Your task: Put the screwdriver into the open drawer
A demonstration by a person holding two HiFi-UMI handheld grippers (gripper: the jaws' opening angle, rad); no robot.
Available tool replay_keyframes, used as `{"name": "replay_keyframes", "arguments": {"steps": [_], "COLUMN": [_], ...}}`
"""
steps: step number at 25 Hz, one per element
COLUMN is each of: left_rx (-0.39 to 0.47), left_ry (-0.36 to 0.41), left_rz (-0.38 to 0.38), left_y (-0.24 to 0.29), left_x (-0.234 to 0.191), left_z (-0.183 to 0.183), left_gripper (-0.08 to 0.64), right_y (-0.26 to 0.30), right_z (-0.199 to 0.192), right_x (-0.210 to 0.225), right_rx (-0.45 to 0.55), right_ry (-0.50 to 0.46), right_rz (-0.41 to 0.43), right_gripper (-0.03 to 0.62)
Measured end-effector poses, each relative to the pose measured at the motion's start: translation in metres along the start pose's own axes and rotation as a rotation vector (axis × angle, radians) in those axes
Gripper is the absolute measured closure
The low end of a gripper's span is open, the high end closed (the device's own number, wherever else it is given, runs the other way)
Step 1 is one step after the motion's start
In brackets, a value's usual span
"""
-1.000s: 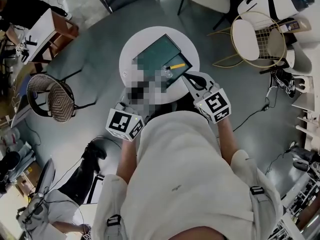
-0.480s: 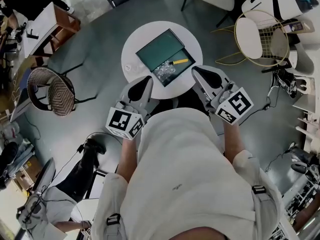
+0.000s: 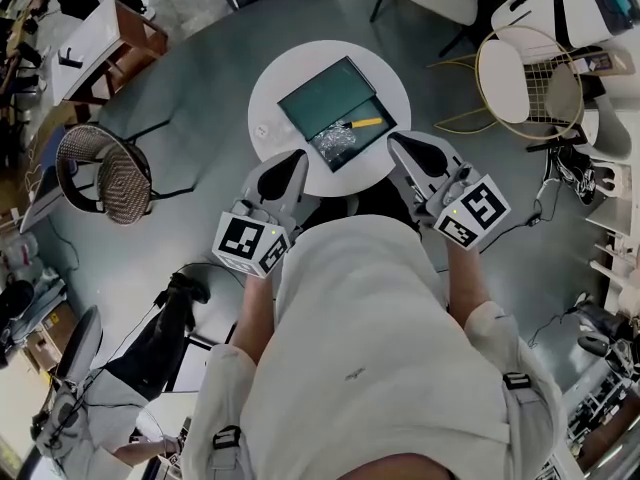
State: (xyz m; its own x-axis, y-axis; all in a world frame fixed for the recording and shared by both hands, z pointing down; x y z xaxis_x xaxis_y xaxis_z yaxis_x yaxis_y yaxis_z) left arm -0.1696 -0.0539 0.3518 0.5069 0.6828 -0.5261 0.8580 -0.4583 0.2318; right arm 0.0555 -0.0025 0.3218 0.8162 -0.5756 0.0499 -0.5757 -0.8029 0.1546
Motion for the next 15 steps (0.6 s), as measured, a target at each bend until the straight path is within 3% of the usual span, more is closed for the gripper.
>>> {"name": "replay_keyframes", "arguments": {"steps": [15], "left_rx": [-0.015], "left_ry": [-0.001], "left_rz": [-0.003], "left_y": [0.0004], "left_x": [-0.0009], "left_z": [-0.0022], "left_gripper": [0.549], "right_y": [0.0020], "right_z": [-0.0037], "right_x": [-0.0046], "right_rx": [-0.036], "right_ry": [-0.001], "right_rz": [0.007], "right_gripper": [0.588]}}
Point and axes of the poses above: the fingertips, and each gripper's own axes: y forward along the fingers, x to its right, z out of its top, the point moved 7 cm from there along -y, backward along the fingers, and after that the axes turned 14 degrees about -y, right-handed, at the moved point
